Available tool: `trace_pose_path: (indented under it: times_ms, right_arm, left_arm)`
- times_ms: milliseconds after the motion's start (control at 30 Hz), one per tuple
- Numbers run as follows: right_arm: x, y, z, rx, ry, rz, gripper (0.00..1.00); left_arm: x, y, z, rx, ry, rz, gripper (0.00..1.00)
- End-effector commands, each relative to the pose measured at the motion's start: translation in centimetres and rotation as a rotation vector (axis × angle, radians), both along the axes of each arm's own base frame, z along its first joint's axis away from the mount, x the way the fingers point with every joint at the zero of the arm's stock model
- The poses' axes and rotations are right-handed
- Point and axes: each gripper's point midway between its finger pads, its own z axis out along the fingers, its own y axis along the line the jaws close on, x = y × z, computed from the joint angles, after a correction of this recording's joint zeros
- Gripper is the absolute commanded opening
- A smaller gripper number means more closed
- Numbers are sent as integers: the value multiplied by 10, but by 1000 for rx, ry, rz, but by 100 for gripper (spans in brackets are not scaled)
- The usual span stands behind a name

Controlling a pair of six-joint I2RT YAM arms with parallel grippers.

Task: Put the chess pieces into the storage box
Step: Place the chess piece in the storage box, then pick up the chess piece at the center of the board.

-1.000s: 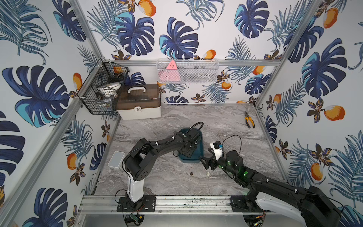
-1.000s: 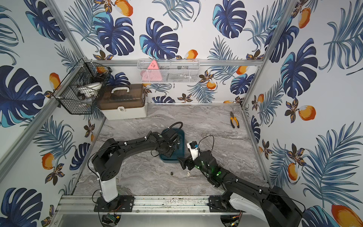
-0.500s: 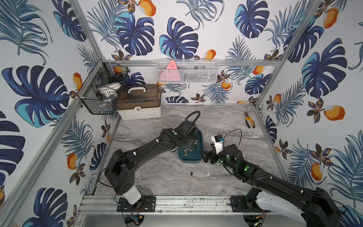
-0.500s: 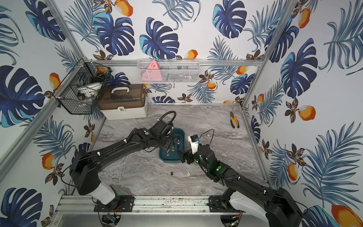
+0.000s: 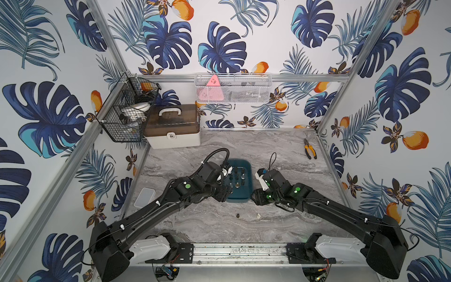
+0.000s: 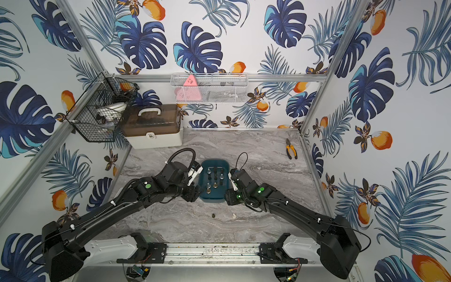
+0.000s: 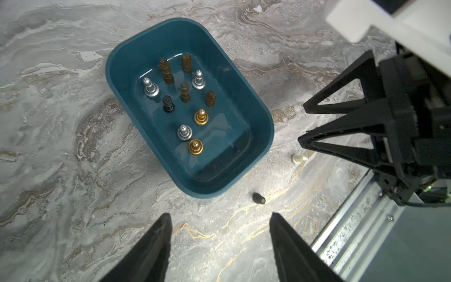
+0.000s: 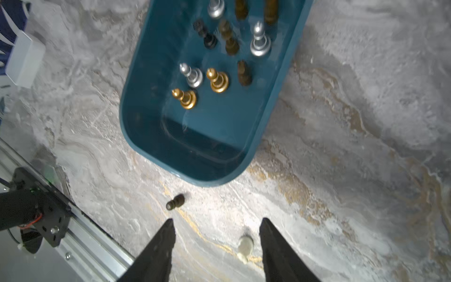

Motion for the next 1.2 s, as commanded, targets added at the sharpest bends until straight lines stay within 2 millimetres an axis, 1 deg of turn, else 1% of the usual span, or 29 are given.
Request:
trace_pose_path:
  times_ms: [0,100,200,300,400,467,600,733,867,967,1000,1167]
  right_arm:
    - [-23,-24,-16,-125,90,-24,53]
    - [-31,-25,-24,-138,107,-19,51]
    - [-38,-21,-38,-166,152,-5,49]
    - [-40,-13,-45,-194,147,23,48]
    - [-43,-7,-54,-192,158,39,46]
    - [-45,-8,-61,-203,176,37,46]
    - [-44,-11,-66,-224,166,40,45]
    - [-41,-15,-68,-251,156,29,44]
    - [-41,-13,-70,-238,152,30,39]
    - [-39,-13,-72,-243,151,30,37]
    - [-39,-12,-72,-246,153,34,35]
    - [-39,-10,-77,-240,157,38,32]
  left_arm:
    - [-20,-1,-11,19,48,-112,69]
    - [-26,-5,-19,13,64,-163,71]
    - [-32,-11,-24,-9,69,-213,72]
    - [-34,-15,-28,-20,58,-243,78]
    - [-38,-20,-30,-42,53,-277,81]
    - [-40,-21,-30,-41,55,-289,82]
    - [-44,-23,-29,-37,49,-316,90]
    - [-51,-26,-26,-46,34,-344,90]
    - [-54,-29,-28,-34,41,-363,91]
    - [-57,-31,-29,-40,50,-381,94]
    - [-58,-31,-28,-40,49,-386,94]
    - [-54,-27,-25,-24,15,-362,95]
